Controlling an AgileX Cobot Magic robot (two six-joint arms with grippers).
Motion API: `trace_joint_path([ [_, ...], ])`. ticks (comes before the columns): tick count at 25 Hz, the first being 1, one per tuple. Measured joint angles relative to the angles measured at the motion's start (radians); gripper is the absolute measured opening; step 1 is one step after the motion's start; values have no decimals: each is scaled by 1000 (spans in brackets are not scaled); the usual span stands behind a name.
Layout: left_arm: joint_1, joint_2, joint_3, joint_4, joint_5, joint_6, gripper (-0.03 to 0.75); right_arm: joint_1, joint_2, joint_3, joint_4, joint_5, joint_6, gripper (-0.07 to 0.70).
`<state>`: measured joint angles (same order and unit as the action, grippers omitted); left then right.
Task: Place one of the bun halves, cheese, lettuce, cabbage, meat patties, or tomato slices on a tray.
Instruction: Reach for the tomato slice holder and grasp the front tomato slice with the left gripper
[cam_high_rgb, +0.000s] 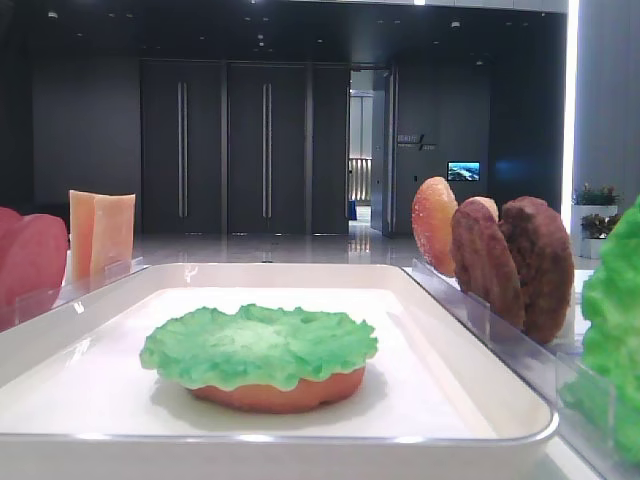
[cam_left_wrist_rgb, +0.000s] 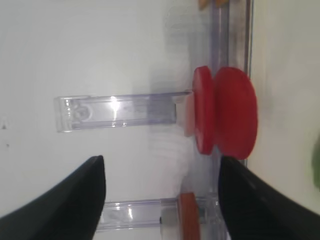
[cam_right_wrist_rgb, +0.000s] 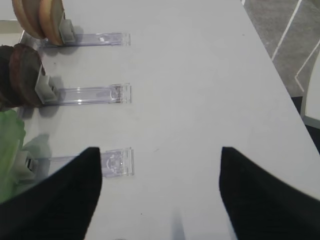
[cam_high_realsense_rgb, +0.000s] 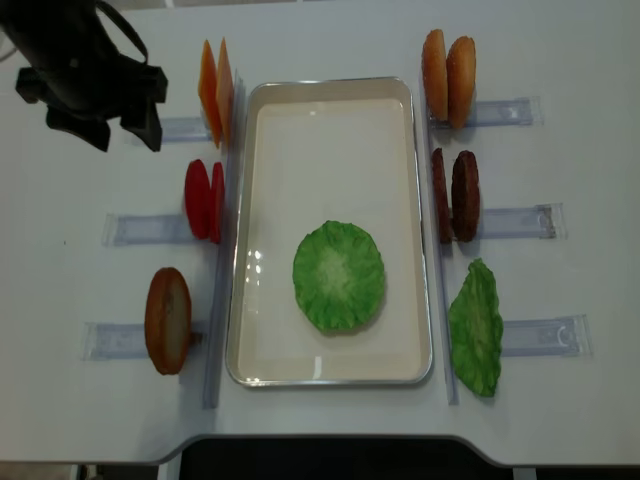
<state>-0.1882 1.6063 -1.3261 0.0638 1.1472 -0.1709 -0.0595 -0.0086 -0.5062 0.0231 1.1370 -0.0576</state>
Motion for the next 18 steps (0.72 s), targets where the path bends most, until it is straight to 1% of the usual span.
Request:
trace_joint_path([
  [6,-102,55,0,11,-29,-109,538,0,0,0,0,0,0,476],
  [10,-154,101,0,11,-58,-162,538,0,0,0,0,0,0,476],
  [14,-185,143,0,7,-87,-195,538,0,0,0,0,0,0,476],
  [18,-191,165,0,-15,-107,-204,538,0,0,0,0,0,0,476],
])
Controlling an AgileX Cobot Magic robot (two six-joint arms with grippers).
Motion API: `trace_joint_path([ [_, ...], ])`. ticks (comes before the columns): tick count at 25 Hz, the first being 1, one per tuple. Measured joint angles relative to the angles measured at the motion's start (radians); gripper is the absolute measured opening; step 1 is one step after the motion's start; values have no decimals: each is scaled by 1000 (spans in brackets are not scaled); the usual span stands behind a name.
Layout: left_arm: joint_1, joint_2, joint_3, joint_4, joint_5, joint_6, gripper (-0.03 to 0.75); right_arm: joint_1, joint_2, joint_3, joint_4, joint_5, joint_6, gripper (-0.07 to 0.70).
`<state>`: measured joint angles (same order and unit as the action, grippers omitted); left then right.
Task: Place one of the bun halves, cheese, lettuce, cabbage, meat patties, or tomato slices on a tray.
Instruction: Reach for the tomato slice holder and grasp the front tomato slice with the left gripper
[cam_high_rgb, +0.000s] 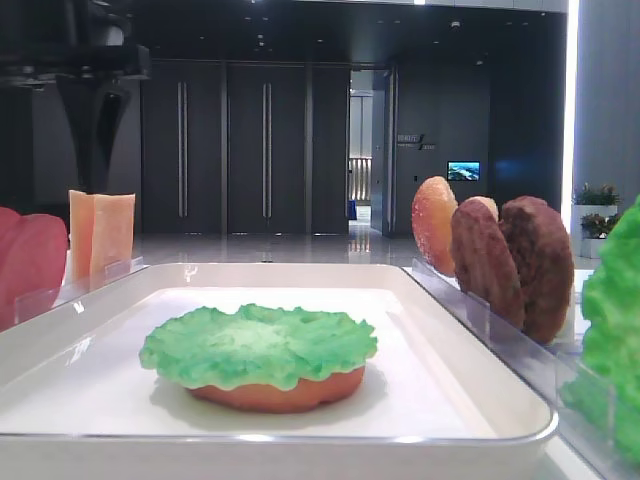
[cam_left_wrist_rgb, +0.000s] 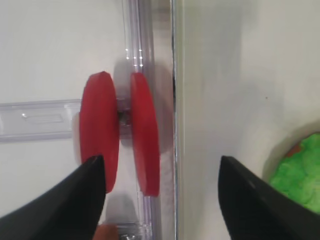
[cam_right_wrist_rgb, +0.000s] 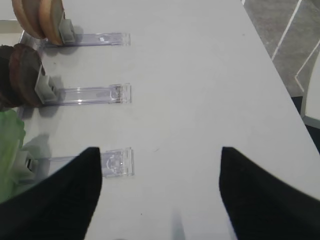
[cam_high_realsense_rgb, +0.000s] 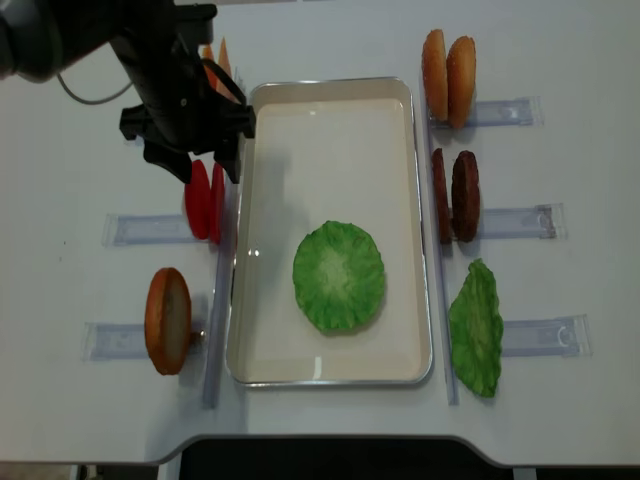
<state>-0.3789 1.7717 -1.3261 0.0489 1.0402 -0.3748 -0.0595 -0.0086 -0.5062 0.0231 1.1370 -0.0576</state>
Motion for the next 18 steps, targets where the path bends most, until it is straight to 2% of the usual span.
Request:
trace_joint_path([
  [18,-1,42,-1,-15,-32,-1,526,0,0,0,0,0,0,476],
])
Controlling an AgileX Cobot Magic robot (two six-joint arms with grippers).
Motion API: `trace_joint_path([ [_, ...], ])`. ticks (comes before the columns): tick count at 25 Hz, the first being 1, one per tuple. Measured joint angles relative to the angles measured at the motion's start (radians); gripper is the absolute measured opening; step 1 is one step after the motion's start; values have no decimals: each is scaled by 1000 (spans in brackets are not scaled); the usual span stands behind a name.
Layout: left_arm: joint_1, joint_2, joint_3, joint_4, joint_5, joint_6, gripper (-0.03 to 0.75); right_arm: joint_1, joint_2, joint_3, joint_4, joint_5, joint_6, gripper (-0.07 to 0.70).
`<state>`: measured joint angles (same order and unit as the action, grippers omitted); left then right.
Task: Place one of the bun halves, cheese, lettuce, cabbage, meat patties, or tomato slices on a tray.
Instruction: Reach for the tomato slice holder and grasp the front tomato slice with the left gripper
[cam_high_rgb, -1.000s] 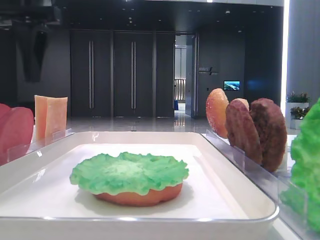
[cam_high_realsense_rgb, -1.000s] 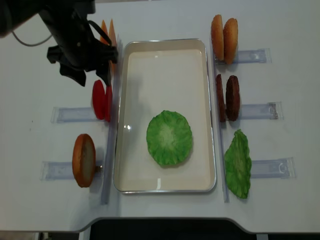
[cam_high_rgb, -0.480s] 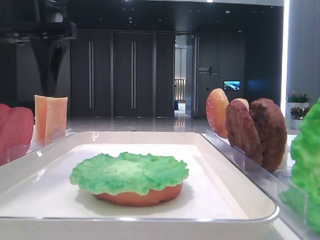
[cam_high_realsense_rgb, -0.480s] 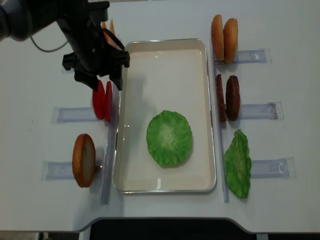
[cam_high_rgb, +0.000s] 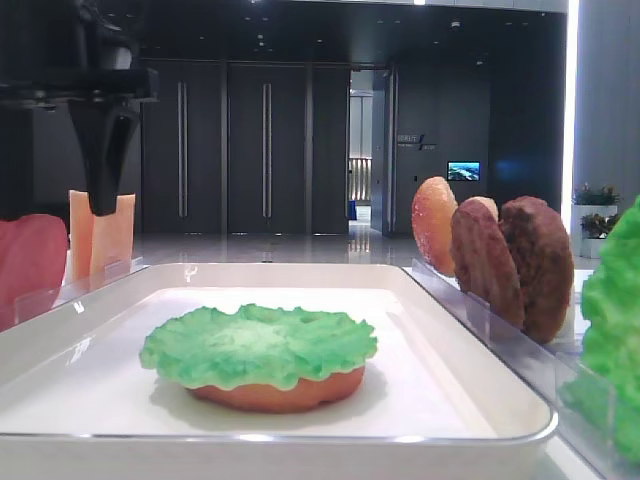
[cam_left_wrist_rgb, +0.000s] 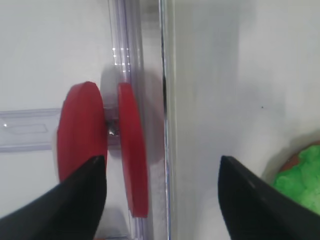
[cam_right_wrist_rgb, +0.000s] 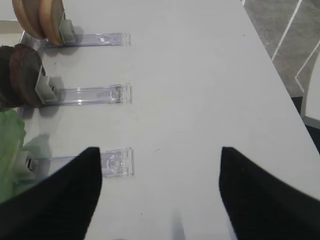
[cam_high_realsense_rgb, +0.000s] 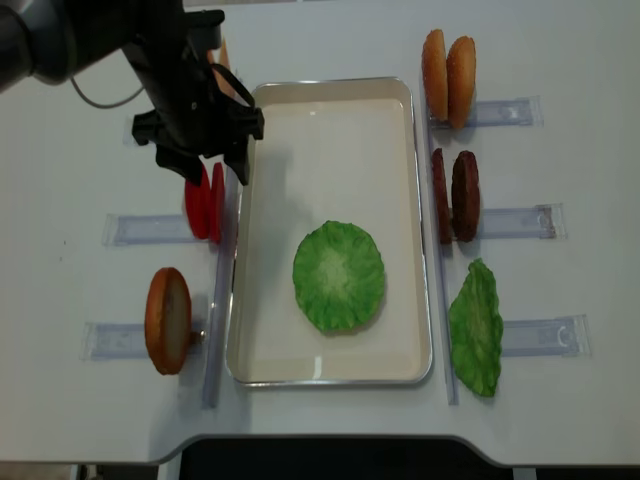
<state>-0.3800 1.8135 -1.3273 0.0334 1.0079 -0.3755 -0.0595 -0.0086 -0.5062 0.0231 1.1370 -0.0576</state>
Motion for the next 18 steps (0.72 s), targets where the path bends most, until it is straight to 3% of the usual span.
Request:
trace_joint_path([
  [11,-19,59,0,-3,-4,3,523,0,0,0,0,0,0,476],
  [13,-19,59,0,-3,-4,5,498,0,0,0,0,0,0,476],
  [18,-19,59,0,3,-1,14,351,0,0,0,0,0,0,476],
])
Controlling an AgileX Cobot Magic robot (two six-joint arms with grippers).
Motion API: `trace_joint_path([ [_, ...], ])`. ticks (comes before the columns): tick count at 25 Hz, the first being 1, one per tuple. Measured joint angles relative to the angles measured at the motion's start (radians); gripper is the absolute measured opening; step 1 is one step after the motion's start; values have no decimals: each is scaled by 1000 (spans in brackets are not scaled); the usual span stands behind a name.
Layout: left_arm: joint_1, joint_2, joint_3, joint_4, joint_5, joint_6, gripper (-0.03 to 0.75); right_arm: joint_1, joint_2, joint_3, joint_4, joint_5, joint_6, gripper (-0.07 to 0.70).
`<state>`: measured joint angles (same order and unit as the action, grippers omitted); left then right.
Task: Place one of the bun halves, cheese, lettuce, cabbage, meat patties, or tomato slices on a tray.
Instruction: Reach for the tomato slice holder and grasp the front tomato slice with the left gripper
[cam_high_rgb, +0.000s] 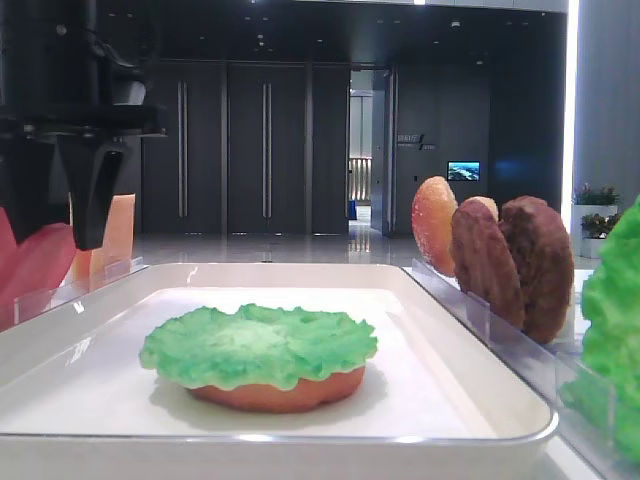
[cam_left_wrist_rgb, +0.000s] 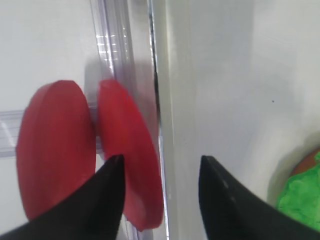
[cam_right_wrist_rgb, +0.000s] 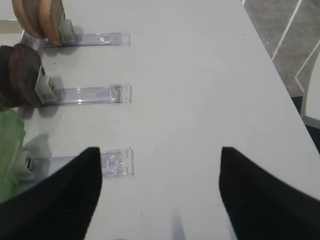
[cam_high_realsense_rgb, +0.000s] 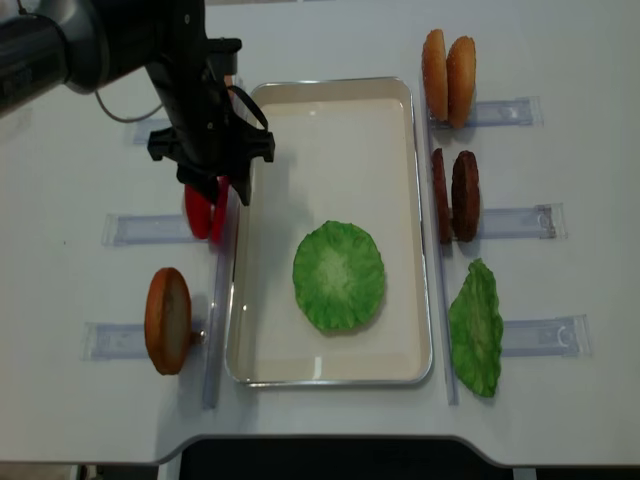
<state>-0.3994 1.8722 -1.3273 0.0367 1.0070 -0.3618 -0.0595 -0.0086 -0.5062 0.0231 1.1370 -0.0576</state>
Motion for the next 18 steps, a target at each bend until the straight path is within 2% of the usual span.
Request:
trace_joint_path([
  [7,-1,0,0,43,44,2,172,0,0,0,0,0,0,476],
  [18,-2,0,-7,66,104,25,67,0,0,0,0,0,0,476],
])
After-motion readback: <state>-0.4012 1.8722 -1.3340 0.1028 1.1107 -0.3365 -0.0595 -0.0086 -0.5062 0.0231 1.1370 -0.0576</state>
